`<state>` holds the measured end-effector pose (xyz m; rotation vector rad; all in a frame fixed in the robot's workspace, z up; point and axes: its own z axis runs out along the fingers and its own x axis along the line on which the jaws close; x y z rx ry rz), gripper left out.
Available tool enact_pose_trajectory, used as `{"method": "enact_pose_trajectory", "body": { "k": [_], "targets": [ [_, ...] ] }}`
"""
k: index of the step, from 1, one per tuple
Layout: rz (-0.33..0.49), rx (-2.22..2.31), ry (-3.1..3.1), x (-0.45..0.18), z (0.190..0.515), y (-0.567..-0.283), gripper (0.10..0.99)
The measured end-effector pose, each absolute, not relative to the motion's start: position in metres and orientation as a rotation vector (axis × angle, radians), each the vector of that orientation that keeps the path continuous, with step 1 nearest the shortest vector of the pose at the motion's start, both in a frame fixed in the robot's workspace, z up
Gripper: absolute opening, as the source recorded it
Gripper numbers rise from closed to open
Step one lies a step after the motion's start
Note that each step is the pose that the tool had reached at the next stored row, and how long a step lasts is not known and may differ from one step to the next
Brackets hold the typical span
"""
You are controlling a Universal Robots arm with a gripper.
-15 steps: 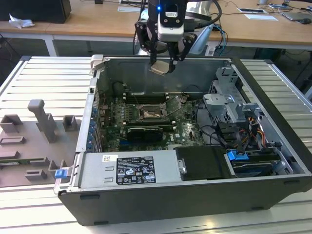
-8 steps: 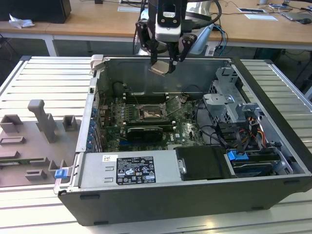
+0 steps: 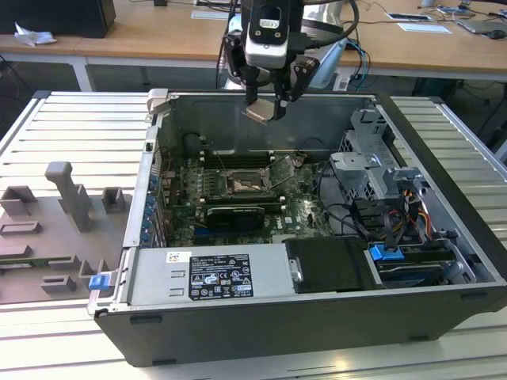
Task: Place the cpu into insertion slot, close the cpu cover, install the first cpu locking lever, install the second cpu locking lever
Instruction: 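Place the cpu into insertion slot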
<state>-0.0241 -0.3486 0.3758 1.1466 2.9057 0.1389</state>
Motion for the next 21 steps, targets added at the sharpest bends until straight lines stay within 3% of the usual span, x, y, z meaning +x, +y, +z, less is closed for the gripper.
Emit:
{"method": "enact_pose_trajectory", "body": {
  "k": [21],
  "targets": [
    [0.133,1.576,2.681,-0.0241,0.3751,-0.3486,0.541]
  ]
}}
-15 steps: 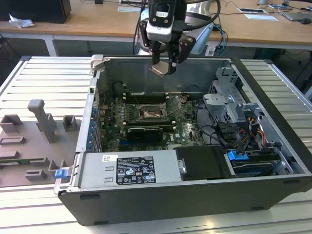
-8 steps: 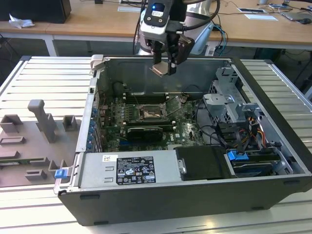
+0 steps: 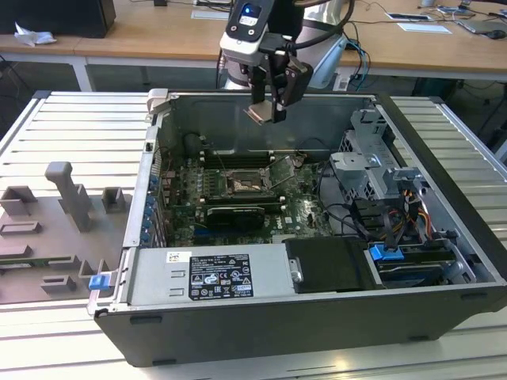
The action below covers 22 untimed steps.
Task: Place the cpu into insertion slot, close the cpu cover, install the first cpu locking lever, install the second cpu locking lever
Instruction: 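Place the cpu into insertion slot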
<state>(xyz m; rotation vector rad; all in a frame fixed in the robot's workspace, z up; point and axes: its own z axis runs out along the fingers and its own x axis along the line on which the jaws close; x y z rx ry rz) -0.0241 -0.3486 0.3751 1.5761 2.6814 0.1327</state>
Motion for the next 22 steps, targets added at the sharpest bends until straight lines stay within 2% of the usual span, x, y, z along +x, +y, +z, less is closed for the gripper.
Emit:
{"method": "enact_pose_trajectory", "body": {
  "k": [22],
  "targets": [
    [0.126,1.871,2.472,-0.0241,0.3748,-0.3483,0.541]
  ]
}}
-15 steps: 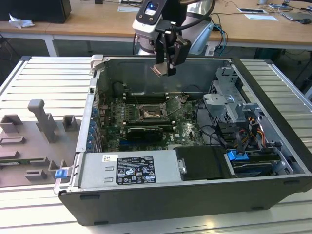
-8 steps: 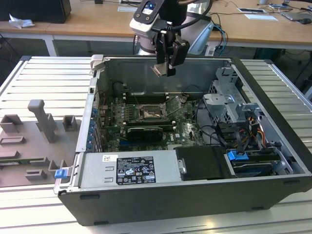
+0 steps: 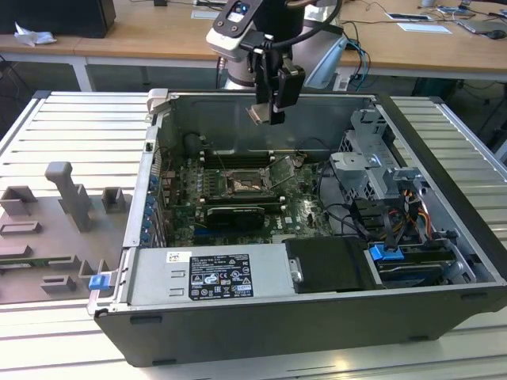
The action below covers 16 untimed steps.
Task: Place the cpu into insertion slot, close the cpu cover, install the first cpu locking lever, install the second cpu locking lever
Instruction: 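Place the cpu into insertion slot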
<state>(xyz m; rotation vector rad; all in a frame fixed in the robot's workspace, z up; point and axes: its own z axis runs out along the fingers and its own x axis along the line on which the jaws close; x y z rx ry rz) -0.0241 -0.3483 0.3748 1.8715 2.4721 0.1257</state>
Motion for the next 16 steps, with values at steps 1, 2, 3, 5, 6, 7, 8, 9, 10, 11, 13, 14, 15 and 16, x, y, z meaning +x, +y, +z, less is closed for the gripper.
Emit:
{"method": "enact_pose_trajectory", "body": {
  "k": [1,2,3,5,6,7,8,9,10,11,13,14,15,16],
  "targets": [
    [0.125,1.88,2.465,-0.0241,0.3748,-0.3483,0.541],
    [0.125,1.889,2.458,-0.0241,0.3747,-0.3483,0.541],
    [0.125,1.898,2.451,-0.0241,0.3747,-0.3483,0.541],
    [0.125,1.914,2.438,-0.0241,0.3747,-0.3483,0.541],
    [0.124,1.921,2.432,-0.0241,0.3747,-0.3483,0.541],
    [0.124,1.93,2.424,-0.0241,0.3746,-0.3483,0.541],
    [0.124,1.941,2.415,-0.0241,0.3746,-0.3483,0.541],
    [0.124,1.95,2.408,-0.0241,0.3746,-0.3483,0.541],
    [0.123,1.962,2.397,-0.0241,0.3746,-0.3482,0.541],
    [0.123,1.968,2.392,-0.0241,0.3746,-0.3482,0.541],
    [0.123,1.985,2.377,-0.0241,0.3746,-0.3482,0.541],
    [0.122,1.99,2.372,-0.0241,0.3745,-0.3482,0.541],
    [0.122,1.994,2.369,-0.0241,0.3744,-0.3482,0.541],
    [0.122,1.998,2.366,-0.0241,0.3739,-0.3482,0.541]
  ]
}}
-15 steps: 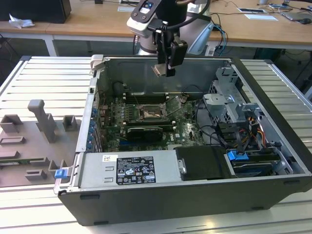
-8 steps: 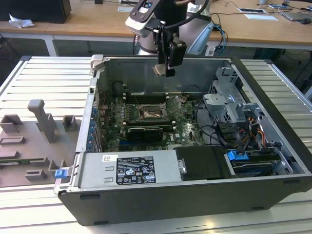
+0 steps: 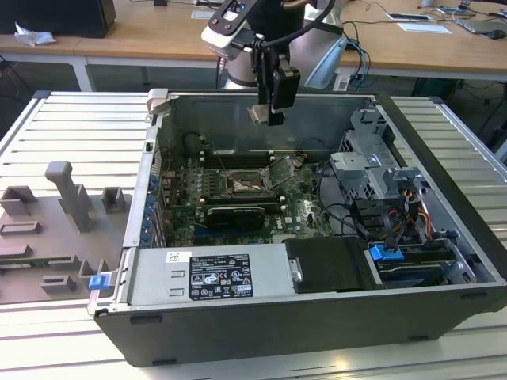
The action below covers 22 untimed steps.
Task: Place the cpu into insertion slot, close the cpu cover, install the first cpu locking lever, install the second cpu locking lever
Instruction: 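Place the cpu into insertion slot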
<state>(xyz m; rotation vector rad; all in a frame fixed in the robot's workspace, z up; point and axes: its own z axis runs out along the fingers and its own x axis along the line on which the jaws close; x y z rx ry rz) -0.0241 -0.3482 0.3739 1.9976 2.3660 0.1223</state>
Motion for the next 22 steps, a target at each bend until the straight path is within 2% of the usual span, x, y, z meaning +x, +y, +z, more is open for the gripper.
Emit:
{"method": "enact_pose_trajectory", "body": {
  "k": [22],
  "targets": [
    [0.12,2.0,2.364,-0.024,0.352,-0.348,0.541]
  ]
}}
